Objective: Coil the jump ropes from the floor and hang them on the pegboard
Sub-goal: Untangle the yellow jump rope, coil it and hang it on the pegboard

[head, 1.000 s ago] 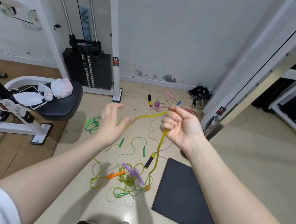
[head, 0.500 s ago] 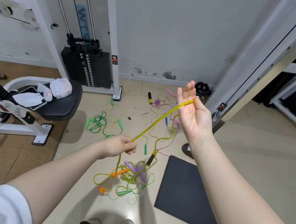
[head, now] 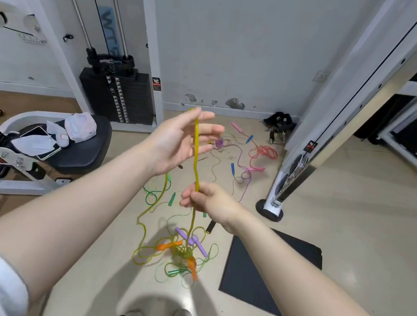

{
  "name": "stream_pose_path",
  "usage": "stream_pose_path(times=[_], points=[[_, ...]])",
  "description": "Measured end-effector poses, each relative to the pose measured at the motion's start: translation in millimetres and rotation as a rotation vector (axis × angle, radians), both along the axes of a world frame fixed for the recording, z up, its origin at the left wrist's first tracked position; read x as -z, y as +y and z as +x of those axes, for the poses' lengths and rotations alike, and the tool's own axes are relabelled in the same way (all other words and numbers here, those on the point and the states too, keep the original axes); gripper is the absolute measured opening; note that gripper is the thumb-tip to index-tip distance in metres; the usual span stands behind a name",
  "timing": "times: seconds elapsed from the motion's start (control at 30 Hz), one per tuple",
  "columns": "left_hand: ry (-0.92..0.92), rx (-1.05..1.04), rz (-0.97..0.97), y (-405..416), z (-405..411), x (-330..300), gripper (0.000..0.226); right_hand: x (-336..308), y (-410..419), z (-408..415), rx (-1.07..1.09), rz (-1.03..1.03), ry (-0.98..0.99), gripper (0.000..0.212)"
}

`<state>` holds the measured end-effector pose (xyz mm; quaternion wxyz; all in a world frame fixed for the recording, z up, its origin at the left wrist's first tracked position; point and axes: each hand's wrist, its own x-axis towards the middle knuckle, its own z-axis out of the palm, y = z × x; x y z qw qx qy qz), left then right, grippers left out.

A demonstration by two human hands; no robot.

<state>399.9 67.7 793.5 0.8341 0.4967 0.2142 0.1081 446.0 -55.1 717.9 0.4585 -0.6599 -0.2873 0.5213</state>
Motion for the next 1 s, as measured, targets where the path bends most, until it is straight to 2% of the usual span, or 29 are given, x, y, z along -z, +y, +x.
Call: stream_pose_path(times=[0.07,0.13,0.23,0.33,0.4,0.47,0.57,0.63,0.73,0.87,0.93,1.0], points=[[0.09,0.028,0.05,1.3,-4.4,18.4,0.055,-8.0,5.2,6.9,0.208,0.116,0.198,0.027],[0.19,0.122,0.042,-9.6,-13.4,44.7,0.068,-18.1,9.5,18.7,0.423,0.295,0.518,0.023],[0.315,0.383,0.229,-30.9,-30.5,79.8,0.062,-41.3,16.0,40.8,0.669,0.523,0.95,0.019],[0.29,0.555,0.255,-36.8,-48.8,98.5,0.057,-68.5,22.0,60.8,0.81,0.66,1.058,0.028],[0.273,0.511,0.331,-33.8,-57.3,100.5,0.045,-76.0,23.1,74.3,0.889,0.739,1.078,0.035],[0.304,0.362,0.346,-31.2,-57.1,97.7,0.037,-69.0,20.6,81.8,0.839,0.678,0.993,0.042],[0.256,0.124,0.211,-25.9,-42.9,81.6,0.028,-36.1,13.1,69.7,0.582,0.31,0.686,0.047],[0.193,0.056,0.113,-23.1,-30.6,67.9,0.023,-20.9,7.4,47.9,0.369,0.147,0.572,0.047],[0.114,0.055,0.026,-22.5,-21.0,55.7,0.024,-14.8,4.4,13.4,0.186,0.063,0.501,0.04],[0.115,0.027,0.055,-14.9,-21.8,47.3,0.024,-13.0,3.5,-5.6,0.098,0.046,0.422,0.031],[0.153,0.055,0.074,-11.8,-24.9,47.8,0.036,-19.0,4.0,-4.3,0.124,0.058,0.38,0.022],[0.233,0.112,0.142,-11.8,-28.5,49.4,0.051,-25.1,5.7,-4.4,0.144,0.052,0.366,0.029]])
